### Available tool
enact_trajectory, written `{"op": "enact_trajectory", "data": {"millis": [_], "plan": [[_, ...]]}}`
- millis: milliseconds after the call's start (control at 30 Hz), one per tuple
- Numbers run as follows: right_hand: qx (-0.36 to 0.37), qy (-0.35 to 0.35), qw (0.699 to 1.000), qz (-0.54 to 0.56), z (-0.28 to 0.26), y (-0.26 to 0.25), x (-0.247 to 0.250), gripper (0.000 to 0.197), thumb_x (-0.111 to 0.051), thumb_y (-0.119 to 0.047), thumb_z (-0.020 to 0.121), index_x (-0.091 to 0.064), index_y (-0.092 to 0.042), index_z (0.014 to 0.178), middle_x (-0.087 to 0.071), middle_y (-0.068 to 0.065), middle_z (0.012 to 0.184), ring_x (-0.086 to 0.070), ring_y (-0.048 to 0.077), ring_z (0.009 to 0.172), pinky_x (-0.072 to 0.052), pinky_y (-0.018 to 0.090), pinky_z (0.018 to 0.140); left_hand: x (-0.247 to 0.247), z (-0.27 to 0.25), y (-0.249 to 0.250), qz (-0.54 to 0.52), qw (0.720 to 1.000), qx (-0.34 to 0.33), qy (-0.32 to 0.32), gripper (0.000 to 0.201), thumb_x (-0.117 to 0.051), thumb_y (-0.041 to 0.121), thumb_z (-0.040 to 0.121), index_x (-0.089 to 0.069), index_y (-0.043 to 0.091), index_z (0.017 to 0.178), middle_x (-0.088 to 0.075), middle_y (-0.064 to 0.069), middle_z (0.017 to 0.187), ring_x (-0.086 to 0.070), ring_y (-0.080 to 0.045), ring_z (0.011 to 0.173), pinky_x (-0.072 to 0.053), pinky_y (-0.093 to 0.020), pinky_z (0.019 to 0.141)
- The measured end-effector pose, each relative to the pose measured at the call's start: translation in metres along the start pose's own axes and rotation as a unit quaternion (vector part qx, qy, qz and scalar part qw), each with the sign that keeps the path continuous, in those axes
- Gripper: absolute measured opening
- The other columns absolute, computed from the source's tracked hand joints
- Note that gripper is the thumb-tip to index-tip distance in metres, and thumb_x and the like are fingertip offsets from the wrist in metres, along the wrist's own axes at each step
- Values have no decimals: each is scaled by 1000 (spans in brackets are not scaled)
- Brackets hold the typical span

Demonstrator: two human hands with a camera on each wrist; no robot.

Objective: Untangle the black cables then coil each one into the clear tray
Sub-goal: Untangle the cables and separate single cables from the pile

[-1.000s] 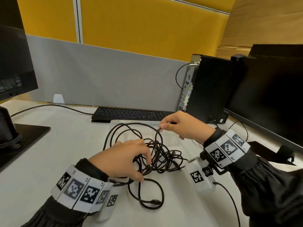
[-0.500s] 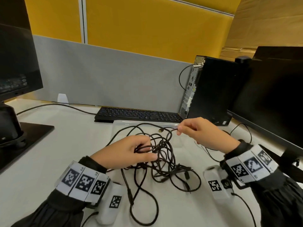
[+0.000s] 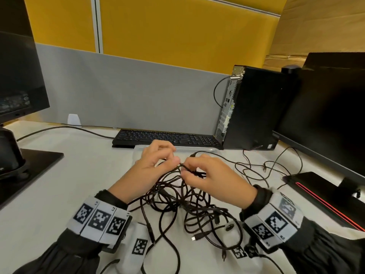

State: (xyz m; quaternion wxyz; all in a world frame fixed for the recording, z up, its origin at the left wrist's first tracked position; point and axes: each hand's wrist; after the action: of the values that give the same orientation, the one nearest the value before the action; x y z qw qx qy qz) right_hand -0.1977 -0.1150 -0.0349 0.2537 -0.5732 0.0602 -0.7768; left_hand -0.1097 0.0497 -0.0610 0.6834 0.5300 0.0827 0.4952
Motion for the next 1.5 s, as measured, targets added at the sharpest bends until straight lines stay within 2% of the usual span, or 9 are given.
{"op": "enact_trajectory", "data": {"millis": [133,200,467,600,733,967,1167,1333,1500], "plan": [[-52,-63,996,-40,6,18,2,28,-47,-27,94,-51,-18,68,-49,2,61,-42,12,59,-35,30,60,15,2,9,-175,980,-14,97,35,-52,35,91,-38,15,67,-36,7,55,-36,-8,49,-48,-24,59],[-89,-99,990,-52,2,33,4,29,-45,-25,95,-48,-17,68,-43,-5,59,-37,9,56,-32,29,59,32,4,9,-302,941,4,153,34,-48,24,94,-31,20,65,-26,9,52,-23,-5,40,-28,-18,37],[-163,-73,981,-82,-28,75,23,34,-36,-33,99,-48,-20,71,-61,6,71,-48,10,60,-42,32,65,72,6,-21,-435,817,168,338,33,-42,26,98,-34,23,66,-26,9,51,-24,-6,40,-21,-17,38],[-129,-75,976,-157,-31,58,24,37,-25,-49,97,-40,-32,68,-49,-6,61,-47,8,59,-43,28,64,56,12,-18,-295,856,222,363,14,-47,26,97,-56,22,106,-56,-1,104,-52,-12,91,-45,-33,83],[-57,-25,962,-265,-22,35,20,38,-15,-52,96,-37,-30,75,-47,-8,64,-48,12,66,-38,29,64,33,7,-2,81,931,84,345,48,-37,39,97,-31,26,143,-25,-1,150,-22,-17,139,-15,-46,115],[53,106,929,-350,-8,10,4,30,-29,-43,95,-27,-29,68,-30,-15,55,-32,9,52,-24,25,51,1,-3,6,170,977,-128,18,29,-41,55,86,-61,41,102,-62,21,90,-55,0,94,-40,-15,85],[-5,50,958,-283,-3,16,12,26,-33,-34,95,-33,-27,71,-38,-11,62,-41,13,62,-25,26,52,13,-3,17,113,961,-187,171,29,-38,35,93,-48,17,73,-43,3,66,-42,-2,64,-34,-12,60],[-167,-100,955,-223,-18,64,22,29,-33,-33,100,-42,-25,74,-52,-5,73,-54,19,76,-44,35,70,60,-2,16,-100,895,-31,434,33,-36,28,101,-37,23,68,-31,4,61,-28,-3,51,-27,-17,50],[-188,-118,957,-185,-26,69,25,31,-29,-42,99,-43,-33,72,-56,-10,75,-54,9,74,-47,32,75,56,3,6,-160,882,55,441,31,-39,30,99,-44,22,70,-33,4,62,-31,-5,51,-29,-23,54]]}}
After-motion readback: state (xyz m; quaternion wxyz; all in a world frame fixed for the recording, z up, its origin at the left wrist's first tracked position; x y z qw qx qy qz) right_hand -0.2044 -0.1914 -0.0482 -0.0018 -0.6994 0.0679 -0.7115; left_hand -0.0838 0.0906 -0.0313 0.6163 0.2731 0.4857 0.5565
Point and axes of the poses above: each hand's wrist, its own z-axis towards the middle knuckle, its own x-axis out of the back of the hand, y = z × x
